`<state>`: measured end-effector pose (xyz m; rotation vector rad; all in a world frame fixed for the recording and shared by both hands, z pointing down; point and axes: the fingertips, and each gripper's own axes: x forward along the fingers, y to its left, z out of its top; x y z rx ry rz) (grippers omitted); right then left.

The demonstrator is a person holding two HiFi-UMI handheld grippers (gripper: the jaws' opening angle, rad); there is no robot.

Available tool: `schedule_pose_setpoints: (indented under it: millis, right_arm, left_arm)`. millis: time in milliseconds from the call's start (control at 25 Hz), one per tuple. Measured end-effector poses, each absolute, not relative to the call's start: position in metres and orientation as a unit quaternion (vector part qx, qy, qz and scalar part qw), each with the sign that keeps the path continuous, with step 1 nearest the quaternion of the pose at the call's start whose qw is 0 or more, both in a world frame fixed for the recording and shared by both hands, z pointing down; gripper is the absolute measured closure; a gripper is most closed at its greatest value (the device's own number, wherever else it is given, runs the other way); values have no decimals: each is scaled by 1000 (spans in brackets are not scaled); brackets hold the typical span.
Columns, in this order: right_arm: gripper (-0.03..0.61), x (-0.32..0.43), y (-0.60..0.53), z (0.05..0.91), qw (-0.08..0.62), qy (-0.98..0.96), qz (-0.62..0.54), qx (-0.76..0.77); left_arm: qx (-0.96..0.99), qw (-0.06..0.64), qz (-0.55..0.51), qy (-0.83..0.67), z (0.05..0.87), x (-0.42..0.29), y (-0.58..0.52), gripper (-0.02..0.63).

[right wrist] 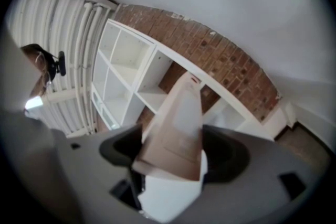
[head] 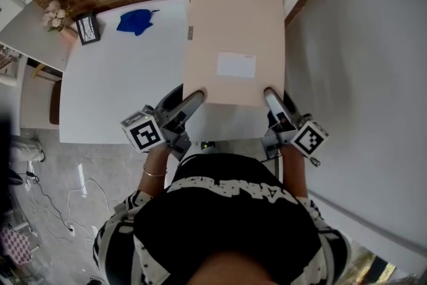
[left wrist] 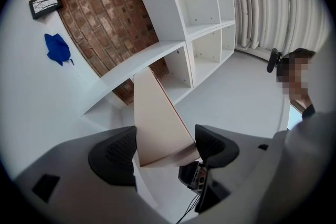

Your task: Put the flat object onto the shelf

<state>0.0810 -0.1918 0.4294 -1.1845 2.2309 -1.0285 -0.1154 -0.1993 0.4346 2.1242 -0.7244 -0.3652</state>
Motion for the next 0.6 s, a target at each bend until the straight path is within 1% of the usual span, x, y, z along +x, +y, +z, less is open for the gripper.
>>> schedule_pose_setpoints:
  millis: [200, 600]
  right_arm:
    - [218, 82, -196, 430, 212, 800, -361, -430]
    - [218, 85, -199, 425, 197, 820, -364, -396]
  left_arm:
    - [845, 425, -152, -286, 436, -116, -205, 253]
    - [831, 432, -192, -293, 428, -112, -210, 253]
